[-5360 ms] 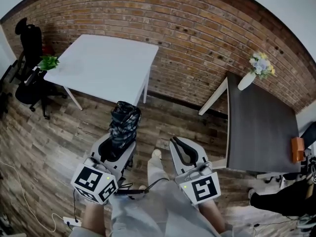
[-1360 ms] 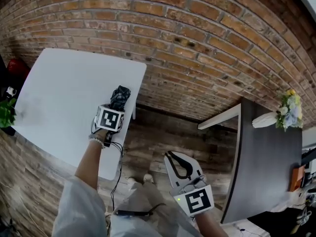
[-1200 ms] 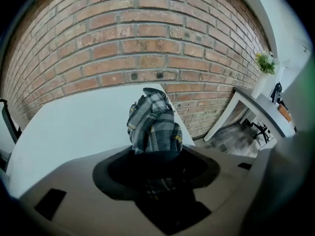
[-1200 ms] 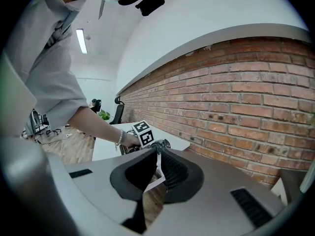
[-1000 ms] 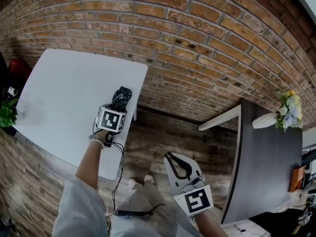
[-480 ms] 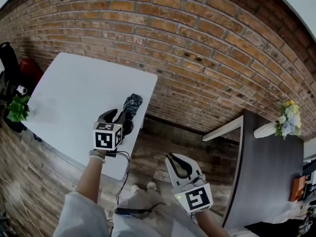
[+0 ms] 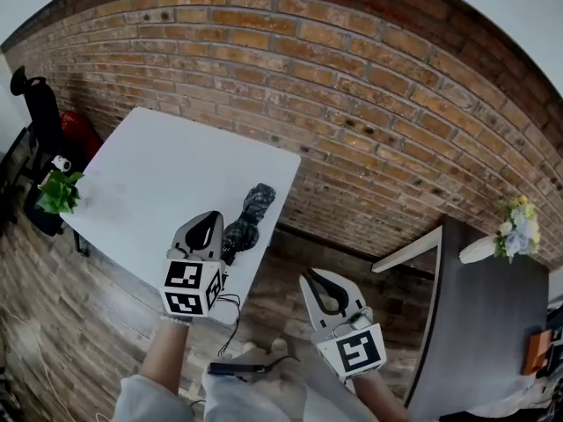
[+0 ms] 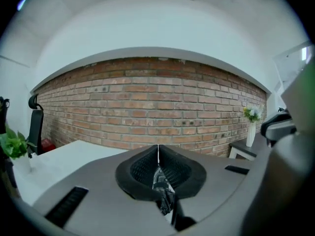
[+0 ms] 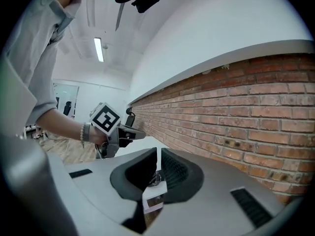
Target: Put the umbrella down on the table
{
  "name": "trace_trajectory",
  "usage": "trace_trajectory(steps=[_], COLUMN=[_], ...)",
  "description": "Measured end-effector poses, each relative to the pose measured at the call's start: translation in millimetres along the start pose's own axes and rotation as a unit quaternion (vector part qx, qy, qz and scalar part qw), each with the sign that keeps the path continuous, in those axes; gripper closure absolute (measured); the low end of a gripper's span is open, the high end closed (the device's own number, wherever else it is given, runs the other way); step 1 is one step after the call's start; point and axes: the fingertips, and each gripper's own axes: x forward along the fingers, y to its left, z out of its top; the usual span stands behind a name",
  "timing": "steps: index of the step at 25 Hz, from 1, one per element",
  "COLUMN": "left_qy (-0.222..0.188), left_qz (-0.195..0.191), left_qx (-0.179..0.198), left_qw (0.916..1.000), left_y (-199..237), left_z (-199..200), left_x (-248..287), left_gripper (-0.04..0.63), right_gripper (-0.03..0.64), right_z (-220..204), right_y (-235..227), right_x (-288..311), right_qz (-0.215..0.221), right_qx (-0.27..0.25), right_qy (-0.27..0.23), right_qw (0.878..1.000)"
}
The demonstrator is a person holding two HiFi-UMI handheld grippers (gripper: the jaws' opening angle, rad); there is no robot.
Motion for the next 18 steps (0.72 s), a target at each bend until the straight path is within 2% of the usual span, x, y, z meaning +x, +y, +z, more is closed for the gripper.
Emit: trace_trajectory(steps=[5, 10, 13, 18], left_qy=[-0.038, -0.050, -0.054, -0.062], left_qz=[-0.020, -0.022, -0.019, -0.002], left_qx=[-0.007, 0.014, 0.023, 0.009], left_qw=[0.9990, 0.9984, 0.9981, 0.9981], left_y=[-15, -25, -33, -34], left_z=[27, 32, 35, 42], left_x=[-40, -73, -88, -108], left_gripper=[0.571, 0.571, 0.571, 0.571], right_gripper=[0.560, 0.560, 0.560, 0.561], right_z=[15, 29, 36, 40], right_y=[4, 9, 11, 13], right_x=[2, 3, 3, 4], right_qz=[0.003, 0.008, 0.013, 0.013], right_qx=[-0.007, -0.012, -0.018, -0.018], right_qy=[-0.016, -0.038, -0.046, -0.050], right_qw=[1.000, 0.999, 0.999, 0.998])
